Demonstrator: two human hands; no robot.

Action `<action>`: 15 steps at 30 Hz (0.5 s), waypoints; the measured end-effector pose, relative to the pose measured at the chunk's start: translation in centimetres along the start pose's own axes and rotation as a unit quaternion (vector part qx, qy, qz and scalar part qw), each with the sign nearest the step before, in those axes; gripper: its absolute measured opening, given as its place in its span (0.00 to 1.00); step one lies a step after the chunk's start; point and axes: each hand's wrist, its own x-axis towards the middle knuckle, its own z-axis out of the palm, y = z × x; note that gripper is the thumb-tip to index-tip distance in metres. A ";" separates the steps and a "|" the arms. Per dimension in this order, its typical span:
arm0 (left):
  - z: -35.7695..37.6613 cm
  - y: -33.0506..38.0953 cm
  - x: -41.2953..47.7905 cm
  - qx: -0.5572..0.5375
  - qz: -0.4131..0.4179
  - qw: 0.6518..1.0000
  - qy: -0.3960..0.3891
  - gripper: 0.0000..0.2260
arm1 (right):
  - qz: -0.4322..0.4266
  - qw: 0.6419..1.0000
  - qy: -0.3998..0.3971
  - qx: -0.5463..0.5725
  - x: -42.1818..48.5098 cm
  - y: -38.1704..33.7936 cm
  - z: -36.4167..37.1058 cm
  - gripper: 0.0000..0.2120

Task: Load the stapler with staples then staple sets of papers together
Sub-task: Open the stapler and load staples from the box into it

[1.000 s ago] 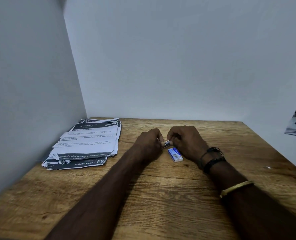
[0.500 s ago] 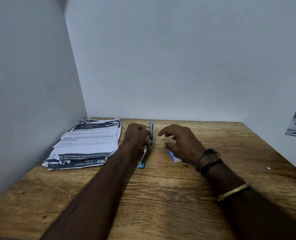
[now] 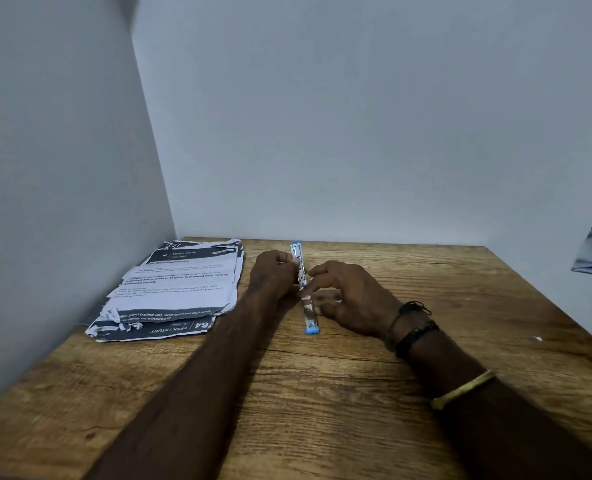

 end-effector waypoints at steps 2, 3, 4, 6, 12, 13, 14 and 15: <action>0.0 0.1 0.0 -0.010 -0.007 1.000 -0.001 0.05 | 0.005 1.000 -0.002 0.001 0.1 0.1 0.0 0.14; 0.0 0.1 0.0 -0.022 -0.015 1.000 0.000 0.07 | 0.010 1.000 -0.005 0.003 0.1 0.1 -0.1 0.13; 0.0 0.3 -0.1 -0.037 -0.027 0.999 -0.001 0.08 | 0.016 1.000 -0.006 0.007 0.0 0.2 -0.1 0.12; -0.1 0.4 -0.2 -0.073 -0.055 0.996 -0.009 0.10 | 0.017 1.000 0.006 0.023 0.0 0.3 -0.1 0.11; -0.2 1.1 -1.6 -0.143 -0.081 0.983 -0.085 0.04 | 0.074 0.985 0.093 0.127 0.5 0.6 0.1 0.05; 0.0 1.2 -1.8 -0.152 -0.081 0.979 -0.113 0.08 | 0.089 0.981 0.107 0.135 0.5 0.5 0.0 0.05; 0.3 1.1 -1.9 -0.158 -0.080 0.975 -0.133 0.11 | 0.100 0.977 0.120 0.144 0.5 0.5 -0.2 0.05; 0.4 1.2 -2.0 -0.161 -0.079 0.973 -0.147 0.13 | 0.110 0.972 0.131 0.158 0.5 0.5 -0.3 0.05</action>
